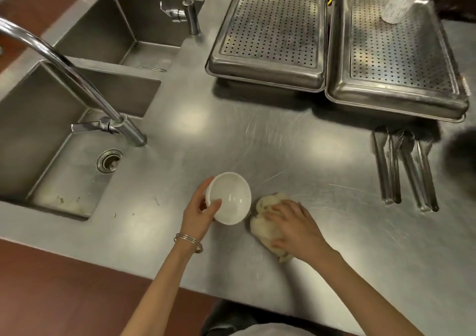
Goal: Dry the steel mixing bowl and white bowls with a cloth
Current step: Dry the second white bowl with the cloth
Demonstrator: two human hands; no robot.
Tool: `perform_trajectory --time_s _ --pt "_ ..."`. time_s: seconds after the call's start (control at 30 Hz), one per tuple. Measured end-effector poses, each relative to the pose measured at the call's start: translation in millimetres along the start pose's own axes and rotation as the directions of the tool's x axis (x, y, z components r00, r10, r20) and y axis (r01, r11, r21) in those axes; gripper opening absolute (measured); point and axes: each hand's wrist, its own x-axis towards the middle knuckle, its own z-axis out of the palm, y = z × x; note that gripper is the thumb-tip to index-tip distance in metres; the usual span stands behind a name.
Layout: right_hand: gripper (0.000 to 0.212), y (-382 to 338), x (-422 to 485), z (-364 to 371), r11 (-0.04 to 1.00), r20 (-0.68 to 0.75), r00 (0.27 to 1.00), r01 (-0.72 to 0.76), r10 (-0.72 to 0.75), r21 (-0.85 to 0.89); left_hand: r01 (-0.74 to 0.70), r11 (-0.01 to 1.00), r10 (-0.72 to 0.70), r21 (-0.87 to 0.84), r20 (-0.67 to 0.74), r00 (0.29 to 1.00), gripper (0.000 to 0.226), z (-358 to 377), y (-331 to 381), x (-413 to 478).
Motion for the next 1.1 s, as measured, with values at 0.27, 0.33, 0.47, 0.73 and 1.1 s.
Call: perform_trajectory --time_s 0.27,0.33,0.47,0.73,1.1 --pt "0.034 17 -42 -36 0.922 -0.238 0.946 -0.123 0.221 0.367 -0.086 0.996 0.086 0.023 0.02 0.996 0.024 29 18 -5" --pt "0.029 18 -58 -58 0.804 -0.338 0.895 -0.036 0.29 0.593 -0.046 0.999 0.046 -0.004 0.045 0.998 0.027 41 24 -8" --pt "0.021 20 -75 -81 0.585 -0.369 0.864 0.111 0.342 0.803 0.003 0.996 0.007 -0.089 0.112 0.994 0.03 59 40 -18" --pt "0.034 -1 -59 -68 0.873 -0.41 0.89 0.027 0.201 0.487 -0.053 0.995 0.068 -0.089 0.166 0.984 0.028 95 52 -38" --pt "0.032 -32 -60 -57 0.948 -0.182 0.982 0.019 0.041 0.317 -0.035 0.999 0.037 -0.023 0.122 0.992 0.028 105 36 -41"
